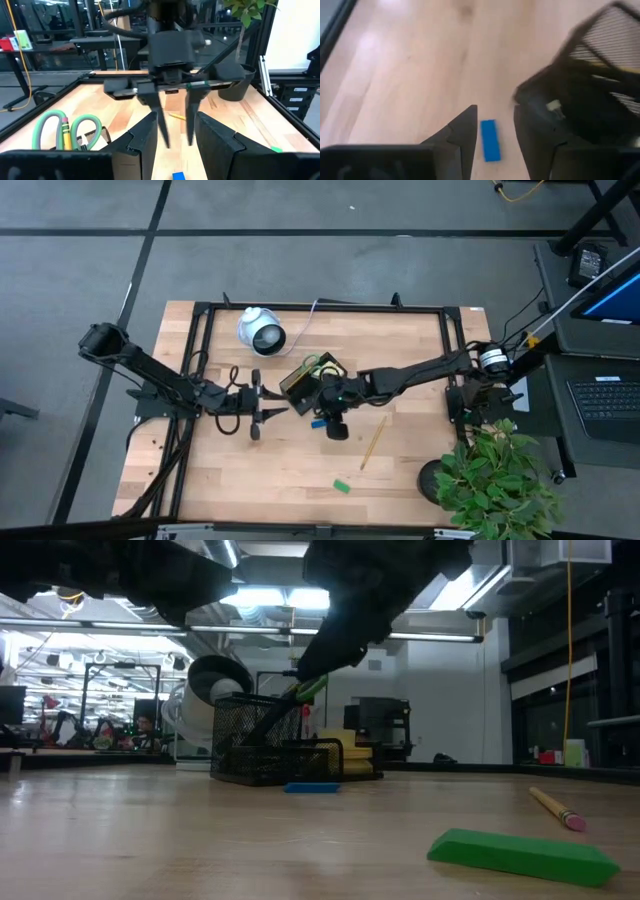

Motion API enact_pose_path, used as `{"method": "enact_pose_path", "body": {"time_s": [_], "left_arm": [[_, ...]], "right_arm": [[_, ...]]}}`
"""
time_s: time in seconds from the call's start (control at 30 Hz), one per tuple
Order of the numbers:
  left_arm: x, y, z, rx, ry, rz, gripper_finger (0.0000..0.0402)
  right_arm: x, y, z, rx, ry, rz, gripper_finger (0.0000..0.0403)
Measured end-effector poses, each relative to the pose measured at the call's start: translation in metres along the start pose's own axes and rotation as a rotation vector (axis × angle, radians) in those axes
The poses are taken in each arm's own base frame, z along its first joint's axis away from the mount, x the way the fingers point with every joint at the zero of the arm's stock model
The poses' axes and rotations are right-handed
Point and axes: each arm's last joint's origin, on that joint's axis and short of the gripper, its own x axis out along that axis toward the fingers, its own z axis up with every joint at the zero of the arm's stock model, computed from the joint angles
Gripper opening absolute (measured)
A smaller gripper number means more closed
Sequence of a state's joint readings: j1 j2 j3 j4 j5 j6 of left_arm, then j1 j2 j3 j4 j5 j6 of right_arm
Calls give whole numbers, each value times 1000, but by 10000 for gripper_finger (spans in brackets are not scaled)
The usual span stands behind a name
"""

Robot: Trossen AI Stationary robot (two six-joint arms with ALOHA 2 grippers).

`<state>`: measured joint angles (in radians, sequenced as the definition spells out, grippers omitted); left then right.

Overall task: Pick and place office supplies into organizer
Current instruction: Put the blue eraser into the black desk organizer

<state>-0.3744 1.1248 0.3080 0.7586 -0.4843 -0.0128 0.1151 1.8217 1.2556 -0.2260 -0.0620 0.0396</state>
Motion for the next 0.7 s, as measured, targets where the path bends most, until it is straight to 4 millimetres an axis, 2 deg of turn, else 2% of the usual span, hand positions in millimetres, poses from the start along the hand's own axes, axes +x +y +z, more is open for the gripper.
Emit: {"method": "enact_pose_path", "body": {"time_s": [0.23, 0.47, 0.7], "left_arm": [[0, 0, 0, 1, 2, 2, 125], [0, 0, -1, 4, 8, 4, 125], [0, 1, -2, -12, 21, 46, 125]], "right_arm": [[15, 6, -10, -98, 55, 80, 134], [38, 3, -24, -76, 120, 75, 134], [53, 0, -36, -88, 170, 50, 134]]}}
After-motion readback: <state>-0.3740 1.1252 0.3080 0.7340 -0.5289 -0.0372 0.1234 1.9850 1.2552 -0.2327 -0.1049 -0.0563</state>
